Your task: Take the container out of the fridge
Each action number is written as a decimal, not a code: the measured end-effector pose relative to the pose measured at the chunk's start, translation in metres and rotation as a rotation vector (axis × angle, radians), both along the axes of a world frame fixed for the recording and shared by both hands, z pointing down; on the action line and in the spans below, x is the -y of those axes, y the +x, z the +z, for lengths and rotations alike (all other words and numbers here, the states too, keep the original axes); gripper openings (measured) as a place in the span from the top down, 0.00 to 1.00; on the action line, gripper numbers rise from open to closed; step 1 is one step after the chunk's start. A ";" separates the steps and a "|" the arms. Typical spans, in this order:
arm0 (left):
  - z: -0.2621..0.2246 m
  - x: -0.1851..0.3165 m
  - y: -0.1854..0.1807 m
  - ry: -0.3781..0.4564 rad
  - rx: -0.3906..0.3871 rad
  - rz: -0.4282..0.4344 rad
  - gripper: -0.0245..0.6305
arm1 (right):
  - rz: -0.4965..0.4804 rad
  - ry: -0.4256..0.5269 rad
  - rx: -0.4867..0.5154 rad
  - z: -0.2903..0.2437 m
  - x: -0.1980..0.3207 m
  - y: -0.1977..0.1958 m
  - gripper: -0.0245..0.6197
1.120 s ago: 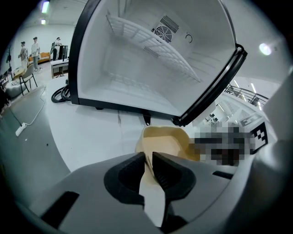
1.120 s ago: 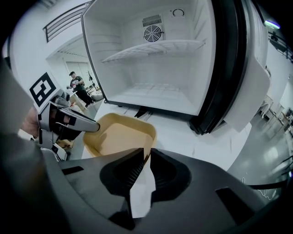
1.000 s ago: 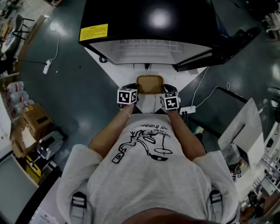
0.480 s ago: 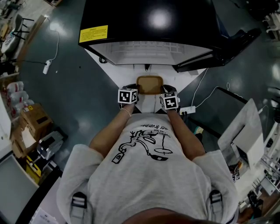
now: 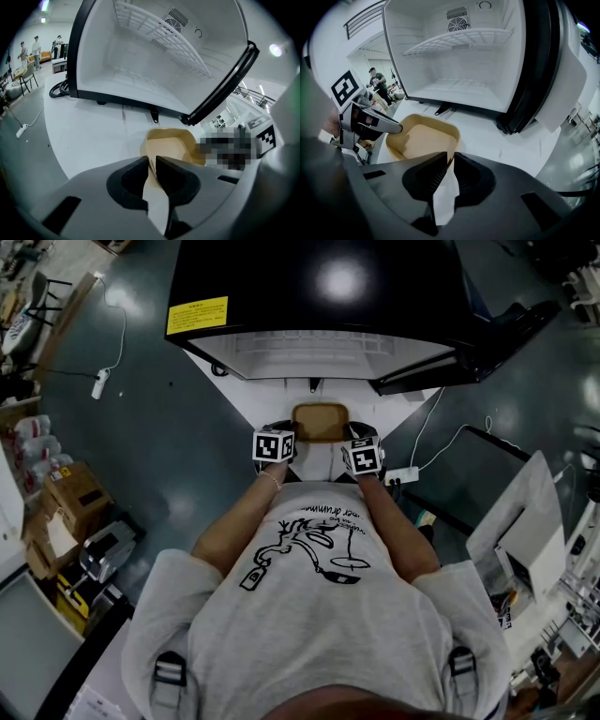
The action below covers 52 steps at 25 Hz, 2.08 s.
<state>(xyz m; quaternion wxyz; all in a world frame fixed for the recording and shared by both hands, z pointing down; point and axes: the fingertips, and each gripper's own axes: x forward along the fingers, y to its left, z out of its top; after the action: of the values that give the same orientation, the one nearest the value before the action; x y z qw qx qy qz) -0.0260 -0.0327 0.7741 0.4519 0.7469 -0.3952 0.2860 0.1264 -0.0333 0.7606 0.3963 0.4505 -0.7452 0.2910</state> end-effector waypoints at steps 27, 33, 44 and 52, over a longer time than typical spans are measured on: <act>-0.027 0.010 -0.004 0.101 0.036 0.041 0.77 | -0.009 0.061 0.048 -0.024 0.008 -0.002 0.80; -0.055 0.020 0.001 0.171 0.030 0.059 0.78 | -0.020 0.118 0.076 -0.049 0.017 -0.006 0.80; -0.119 0.027 0.023 0.325 0.022 0.145 0.78 | -0.061 0.225 0.142 -0.108 0.026 -0.015 0.82; -0.162 0.032 0.034 0.419 -0.004 0.162 0.81 | -0.099 0.307 0.180 -0.157 0.031 -0.024 0.83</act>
<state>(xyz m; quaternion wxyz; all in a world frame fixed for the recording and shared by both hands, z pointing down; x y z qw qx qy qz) 0.0078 -0.0645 0.6124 0.2634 0.8543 -0.3838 0.2314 0.1026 -0.0642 0.6034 0.2685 0.4406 -0.8346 0.1928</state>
